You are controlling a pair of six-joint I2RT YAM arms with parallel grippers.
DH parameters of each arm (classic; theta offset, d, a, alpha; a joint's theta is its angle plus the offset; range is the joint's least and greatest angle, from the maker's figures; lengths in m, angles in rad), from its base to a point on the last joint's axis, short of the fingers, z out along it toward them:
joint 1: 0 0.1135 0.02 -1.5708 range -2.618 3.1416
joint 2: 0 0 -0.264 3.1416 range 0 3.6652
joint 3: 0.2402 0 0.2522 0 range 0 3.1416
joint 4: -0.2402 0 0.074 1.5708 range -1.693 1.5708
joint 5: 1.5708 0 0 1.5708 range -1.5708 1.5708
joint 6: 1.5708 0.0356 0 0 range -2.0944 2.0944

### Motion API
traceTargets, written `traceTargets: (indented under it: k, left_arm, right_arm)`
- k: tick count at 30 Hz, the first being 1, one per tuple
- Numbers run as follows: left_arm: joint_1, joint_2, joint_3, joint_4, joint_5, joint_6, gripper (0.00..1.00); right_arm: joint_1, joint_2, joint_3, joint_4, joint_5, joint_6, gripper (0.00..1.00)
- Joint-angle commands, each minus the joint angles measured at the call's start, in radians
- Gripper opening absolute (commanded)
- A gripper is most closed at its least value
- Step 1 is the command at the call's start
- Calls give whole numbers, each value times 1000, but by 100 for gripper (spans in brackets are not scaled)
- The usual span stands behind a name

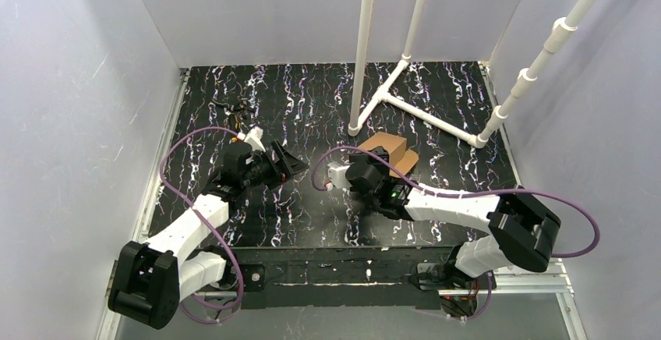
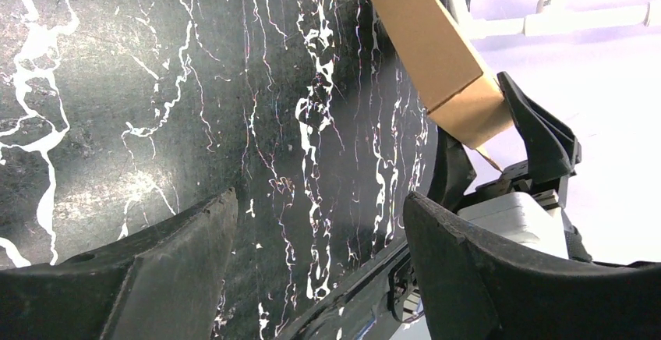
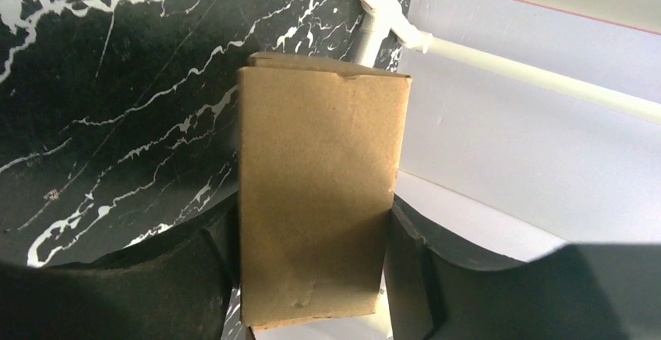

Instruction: Fold the paper box

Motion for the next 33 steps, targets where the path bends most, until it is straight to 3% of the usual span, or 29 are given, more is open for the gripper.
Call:
traceTargets:
  k: [1, 7, 12, 16, 18, 20, 23, 25, 28, 31, 33]
  left_arm:
    - [6, -36, 11, -27, 7, 23, 76]
    - [6, -41, 5, -29, 6, 32, 76]
    - [7, -38, 11, -36, 7, 39, 76]
    - [9, -33, 27, -52, 10, 50, 77]
    - [14, -32, 35, -56, 16, 49, 81]
    - [22, -32, 38, -55, 18, 35, 96]
    - [28, -20, 51, -54, 32, 39, 98]
    - [28, 18, 87, -53, 93, 90, 98]
    - [8, 122, 182, -55, 207, 147, 87]
    - [-77, 257, 289, -68, 209, 209, 74]
    - [-144, 355, 387, -129, 170, 260, 69]
  right_arm:
    - [34, 16, -25, 162, 54, 29, 71]
    - [89, 17, -21, 25, -12, 102, 98]
    - [136, 0, 82, -260, -193, 226, 98]
    - [168, 21, 252, -484, -442, 307, 98]
    - [180, 31, 318, -548, -545, 326, 98]
    - [182, 34, 370, -606, -679, 334, 98]
    - [156, 14, 431, -676, -831, 335, 98]
    - [26, -27, 442, -710, -980, 339, 98]
    - [-254, -132, 383, -708, -1220, 321, 98]
    - [-450, -191, 296, -550, -1171, 446, 96]
    - [-641, -197, 242, -424, -1176, 607, 75]
